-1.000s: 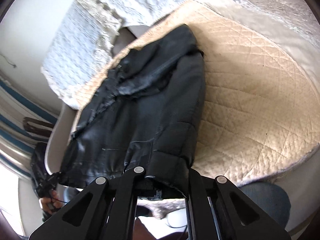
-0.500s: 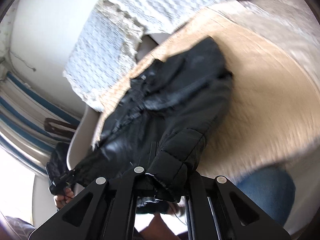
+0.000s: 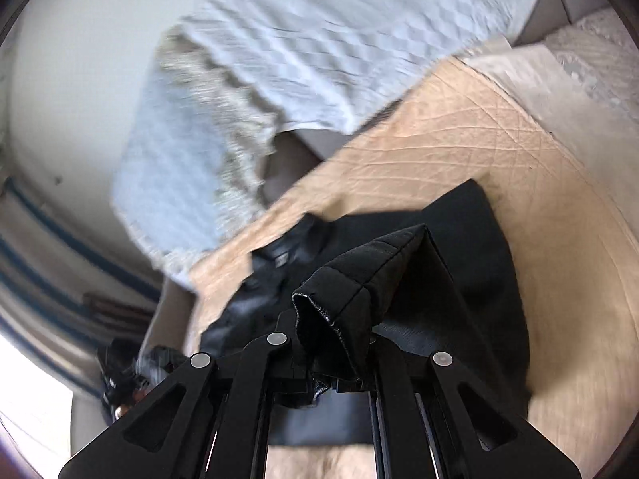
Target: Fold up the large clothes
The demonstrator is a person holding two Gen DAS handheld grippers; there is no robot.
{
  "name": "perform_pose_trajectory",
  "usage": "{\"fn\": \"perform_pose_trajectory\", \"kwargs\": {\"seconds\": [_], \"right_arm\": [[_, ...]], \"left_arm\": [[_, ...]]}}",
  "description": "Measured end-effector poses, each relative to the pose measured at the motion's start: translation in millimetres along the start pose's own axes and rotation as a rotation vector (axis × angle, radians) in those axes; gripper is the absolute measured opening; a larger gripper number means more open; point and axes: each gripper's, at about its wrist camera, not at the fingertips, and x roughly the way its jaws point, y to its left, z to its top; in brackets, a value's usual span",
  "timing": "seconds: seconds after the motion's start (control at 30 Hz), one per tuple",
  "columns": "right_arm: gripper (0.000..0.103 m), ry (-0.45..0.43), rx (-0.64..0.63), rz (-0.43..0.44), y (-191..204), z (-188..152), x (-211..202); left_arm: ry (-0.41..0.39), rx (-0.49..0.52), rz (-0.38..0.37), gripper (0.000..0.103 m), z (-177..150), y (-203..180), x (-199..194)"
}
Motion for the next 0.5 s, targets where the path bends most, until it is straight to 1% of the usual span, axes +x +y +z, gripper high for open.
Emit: {"fn": "perform_pose_trajectory", "kwargs": {"seconds": [0.07, 0.17, 0.2, 0.23, 0.27, 0.3, 0.33, 0.37, 0.4, 0.43, 0.47, 0.5], "right_arm": [[0.012, 0.021, 0.044, -0.033, -16, 13, 24], [0.032, 0.073, 0.072, -0.097, -35, 24, 62], [0.037, 0.081, 0.067, -0.12, -39, 25, 69], [0.044, 0.075, 0.059, -0.125, -39, 25, 69], [0.049, 0.063, 0.049, -0.117, -38, 24, 64], [0.051, 0.042, 0.029, -0.089, -34, 24, 54], [0.055, 0.019, -0.006, -0.061, -30, 23, 43], [0.056, 0.001, -0.047, -0.062, -26, 24, 35], [0.057, -0.013, -0.095, -0.084, -22, 23, 27], [0.057, -0.019, -0.138, -0.118, -20, 24, 24], [0.057, -0.013, -0.184, -0.17, -18, 25, 25], [0.057, 0.006, -0.208, -0.21, -19, 27, 29]], "left_arm": [[0.022, -0.025, 0.048, 0.006, 7, 11, 31], [0.075, -0.038, 0.131, 0.006, 9, 22, 74], [0.099, -0.039, 0.163, 0.007, 8, 26, 85], [0.12, -0.041, 0.189, 0.008, 7, 28, 92], [0.128, -0.042, 0.194, 0.008, 7, 29, 95], [0.123, -0.037, 0.182, 0.008, 6, 29, 92], [0.107, -0.028, 0.164, 0.016, 6, 28, 84], [0.088, -0.015, 0.161, 0.03, 6, 28, 78], [0.061, 0.003, 0.177, 0.039, 7, 27, 70], [0.029, 0.023, 0.198, 0.056, 9, 25, 63], [0.005, 0.047, 0.208, 0.063, 10, 23, 59], [0.002, 0.076, 0.209, 0.064, 12, 20, 60]]}}
